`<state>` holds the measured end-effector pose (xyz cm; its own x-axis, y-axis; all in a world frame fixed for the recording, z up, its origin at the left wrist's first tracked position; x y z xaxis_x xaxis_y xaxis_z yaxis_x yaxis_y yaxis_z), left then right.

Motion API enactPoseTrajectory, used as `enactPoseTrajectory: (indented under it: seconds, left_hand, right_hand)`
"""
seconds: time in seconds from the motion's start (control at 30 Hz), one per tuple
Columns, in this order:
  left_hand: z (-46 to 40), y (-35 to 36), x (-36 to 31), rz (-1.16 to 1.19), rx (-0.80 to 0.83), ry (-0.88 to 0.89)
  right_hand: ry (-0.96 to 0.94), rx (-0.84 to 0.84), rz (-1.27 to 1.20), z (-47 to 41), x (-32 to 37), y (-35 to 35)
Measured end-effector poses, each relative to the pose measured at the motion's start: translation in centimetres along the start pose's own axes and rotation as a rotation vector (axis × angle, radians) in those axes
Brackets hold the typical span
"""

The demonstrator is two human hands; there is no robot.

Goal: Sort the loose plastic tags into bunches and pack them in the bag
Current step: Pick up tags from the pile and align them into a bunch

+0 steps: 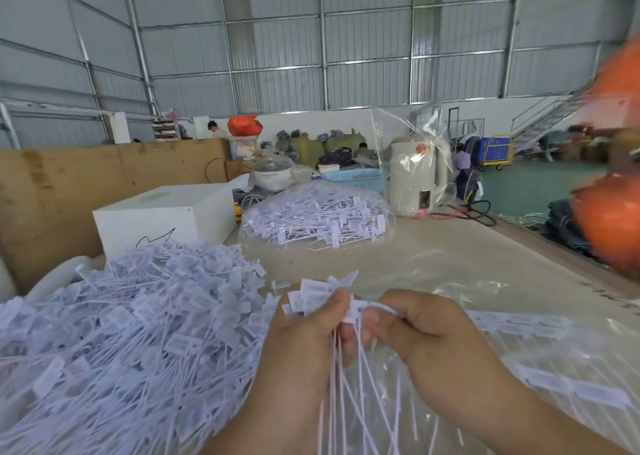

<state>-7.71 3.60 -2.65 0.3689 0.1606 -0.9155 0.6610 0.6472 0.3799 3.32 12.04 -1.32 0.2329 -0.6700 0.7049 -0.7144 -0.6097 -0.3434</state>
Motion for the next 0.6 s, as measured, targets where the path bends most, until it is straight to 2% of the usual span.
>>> enactPoseTrajectory:
  seconds: [0.1, 0.13, 0.17, 0.27, 0.33, 0.43, 0.53, 0.6]
  left_hand:
    - [-0.2, -1.7, -0.1, 0.070, -0.047, -0.141]
    - [-0.2, -2.2, -0.5, 0.098, -0.063, -0.128]
    - [-0.1, -2.3, -0.8, 0.090, -0.054, -0.094]
    - [0.4, -0.6, -0.5, -0.064, 0.039, -0.021]
    - [0.6, 0.5, 0.3, -0.103, 0.069, 0.000]
    - [0.5, 0.7, 0.8, -0.095, 0.031, 0.006]
    - [0.8, 1.4, 1.4, -0.072, 0.177, -0.069]
    - [0.8, 1.7, 1.5, -0.123, 0.248, -0.059]
  right_hand:
    - [-0.023, -0.289, -0.014, -0.5, 0.0, -1.8]
    - [-0.042, -0.300, 0.000, -0.7, -0.1, -2.4]
    - [-0.046, -0.274, -0.006, -0.8, 0.0, -2.8]
    - [0.002, -0.048, -0.195, -0.2, 0.0, -1.3]
    - [0.014, 0.015, -0.286, 0.1, -0.3, 0.1]
    - [0.040, -0.055, -0.301, 0.0, -0.8, 0.4]
    - [0.062, -0.162, -0.257, -0.1, -1.2, 0.0]
    - [0.031, -0.181, -0.177, -0.1, -1.2, -0.2]
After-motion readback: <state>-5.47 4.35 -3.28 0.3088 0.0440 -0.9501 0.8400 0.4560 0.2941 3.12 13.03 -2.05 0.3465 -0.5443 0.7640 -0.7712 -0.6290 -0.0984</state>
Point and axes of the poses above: each hand's wrist, its own z-axis away from the middle knuckle, its own y-axis out of the palm, x = y × z, the point moved 3 cm from there along -z, towards the middle knuckle, and after that the axes turned 12 degrees about -y, right-handed, at the moved point
